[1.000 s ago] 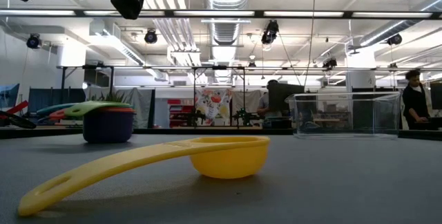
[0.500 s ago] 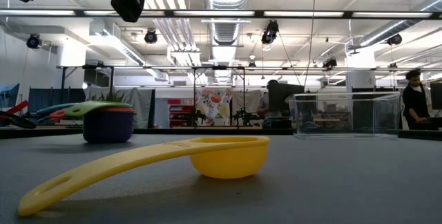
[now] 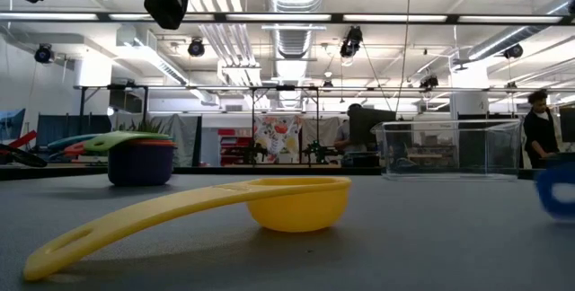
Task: Nest measuring cups in basket
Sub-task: Stack the dark blue measuring cup on top of the green measuring cup
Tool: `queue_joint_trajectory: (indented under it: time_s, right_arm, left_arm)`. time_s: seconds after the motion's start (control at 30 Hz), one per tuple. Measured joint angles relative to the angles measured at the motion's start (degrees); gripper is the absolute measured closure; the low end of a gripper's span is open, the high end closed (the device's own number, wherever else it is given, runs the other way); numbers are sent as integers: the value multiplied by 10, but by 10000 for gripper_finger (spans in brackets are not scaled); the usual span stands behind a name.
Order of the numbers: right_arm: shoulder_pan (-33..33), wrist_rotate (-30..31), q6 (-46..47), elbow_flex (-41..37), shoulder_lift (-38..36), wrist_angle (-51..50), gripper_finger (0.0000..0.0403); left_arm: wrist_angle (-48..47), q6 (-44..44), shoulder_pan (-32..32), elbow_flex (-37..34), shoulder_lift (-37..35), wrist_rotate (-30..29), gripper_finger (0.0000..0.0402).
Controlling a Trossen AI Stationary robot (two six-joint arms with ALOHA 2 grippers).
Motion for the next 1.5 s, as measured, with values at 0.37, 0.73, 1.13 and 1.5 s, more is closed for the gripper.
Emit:
queue_joint_trajectory:
  time_s: [0.37,0.73,1.13,1.5]
  right_arm:
    - [-55,78,-101,49,0,0,394]
    - [-57,7,-99,42,0,-9,393]
    - [-44,-12,-33,32,39,-114,284]
    - [-41,3,8,-38,25,-81,244]
  left_arm:
    - [-4,-1,0,0,0,0,286]
    - [-10,-1,0,0,0,0,286]
    - [-12,-6,0,0,0,0,286]
    - [-20,-12,0,0,1,0,286]
